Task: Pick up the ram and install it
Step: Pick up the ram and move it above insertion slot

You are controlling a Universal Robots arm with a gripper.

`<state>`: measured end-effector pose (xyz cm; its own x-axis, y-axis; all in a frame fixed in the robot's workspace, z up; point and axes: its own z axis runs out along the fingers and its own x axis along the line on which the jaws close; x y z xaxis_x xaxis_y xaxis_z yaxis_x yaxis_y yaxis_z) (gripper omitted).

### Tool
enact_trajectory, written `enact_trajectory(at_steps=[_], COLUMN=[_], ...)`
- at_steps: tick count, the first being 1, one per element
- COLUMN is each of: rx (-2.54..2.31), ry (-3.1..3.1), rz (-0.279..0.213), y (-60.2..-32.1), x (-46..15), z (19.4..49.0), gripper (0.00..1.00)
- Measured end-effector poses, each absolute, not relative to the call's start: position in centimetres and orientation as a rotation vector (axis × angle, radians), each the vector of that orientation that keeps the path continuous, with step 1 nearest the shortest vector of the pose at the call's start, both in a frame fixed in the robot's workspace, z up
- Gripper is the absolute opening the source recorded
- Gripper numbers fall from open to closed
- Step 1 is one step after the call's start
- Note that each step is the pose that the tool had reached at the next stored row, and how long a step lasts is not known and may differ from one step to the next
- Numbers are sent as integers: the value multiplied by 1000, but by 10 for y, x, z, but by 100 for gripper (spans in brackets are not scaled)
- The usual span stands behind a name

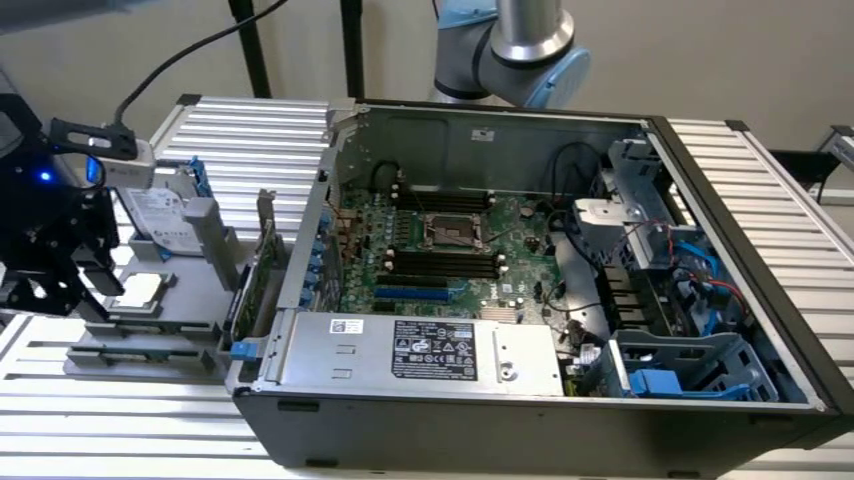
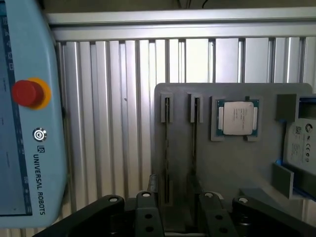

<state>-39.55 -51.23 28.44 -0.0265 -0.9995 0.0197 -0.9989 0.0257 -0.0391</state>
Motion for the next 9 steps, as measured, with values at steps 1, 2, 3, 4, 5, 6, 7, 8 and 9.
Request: enact_trajectory(at_steps=[1,2,3,4,5,6,7,8,9], rx=[-2183,-2183,-2183,-2183,-2183,-2183,-2183,-2183,-2183], ry=[2240,2240,2240,2240,2240,2240,2240,2240,2240], rz=[-65,-65,-65,-65,-65,-65,-65,-65,-65], y=[-512,-512,-512,-512,-513,-513,-513,-513,-513], x=[-395,-394,-394,-393,-393,-393,-393,-392,-392], z=[283,281,279,277,275,273,272,270,268], gripper=[36,36,36,36,36,36,36,36,36])
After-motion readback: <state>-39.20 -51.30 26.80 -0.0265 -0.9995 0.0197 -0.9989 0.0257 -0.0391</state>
